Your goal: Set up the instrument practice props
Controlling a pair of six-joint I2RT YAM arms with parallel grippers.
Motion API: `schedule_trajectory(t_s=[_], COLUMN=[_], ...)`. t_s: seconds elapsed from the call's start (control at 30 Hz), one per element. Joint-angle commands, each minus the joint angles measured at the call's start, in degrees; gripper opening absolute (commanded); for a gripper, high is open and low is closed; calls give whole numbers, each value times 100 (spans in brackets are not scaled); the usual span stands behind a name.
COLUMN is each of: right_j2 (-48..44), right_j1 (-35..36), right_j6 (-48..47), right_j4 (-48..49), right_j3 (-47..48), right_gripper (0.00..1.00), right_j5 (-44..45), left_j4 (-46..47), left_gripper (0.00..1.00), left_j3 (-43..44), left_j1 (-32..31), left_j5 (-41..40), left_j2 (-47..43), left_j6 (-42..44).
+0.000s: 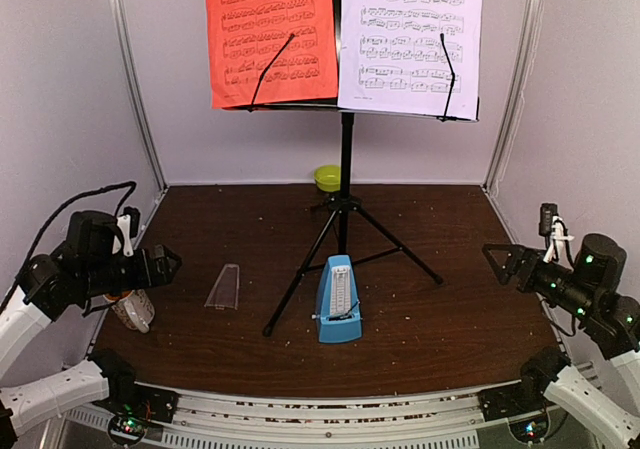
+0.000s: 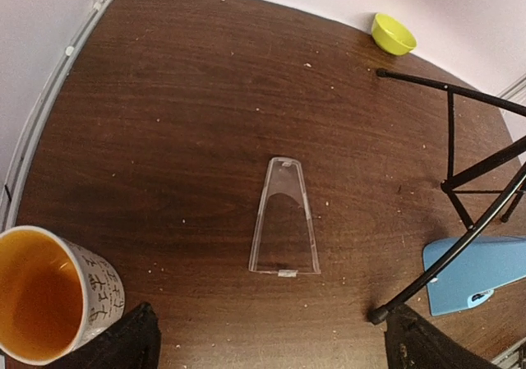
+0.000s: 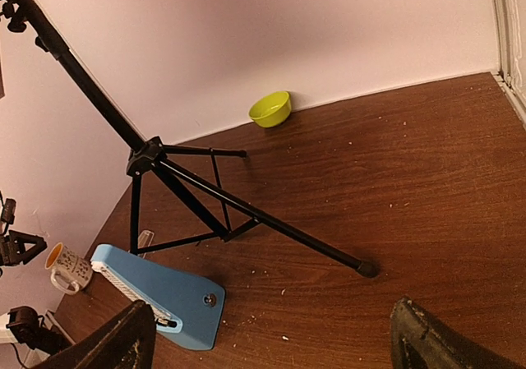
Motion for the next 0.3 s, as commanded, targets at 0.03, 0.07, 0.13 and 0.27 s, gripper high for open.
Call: schedule_trajectory(t_s=[0.03,0.07,0.13,0.27], right_j2=[-267,-282,-289,-230], right_j1=[-35,-36,-35,-35], right_j6=[317,334,348,355], right_j4=[-85,-81,-64,3], right_j3=[-257,-288,-319,-308], right_gripper=[100,100,100,100], right_j5=[211,225,252,288], left_j4=[23,25,14,35], left_gripper=[98,98,98,98], left_j3=[-212,-224,-238,-147], left_j1=[39,40,32,33], left_j5=[-156,-160,-217,-380], left_j2=[-139,-131,-140,-220], left_j6=[-201,-209,-265,-237])
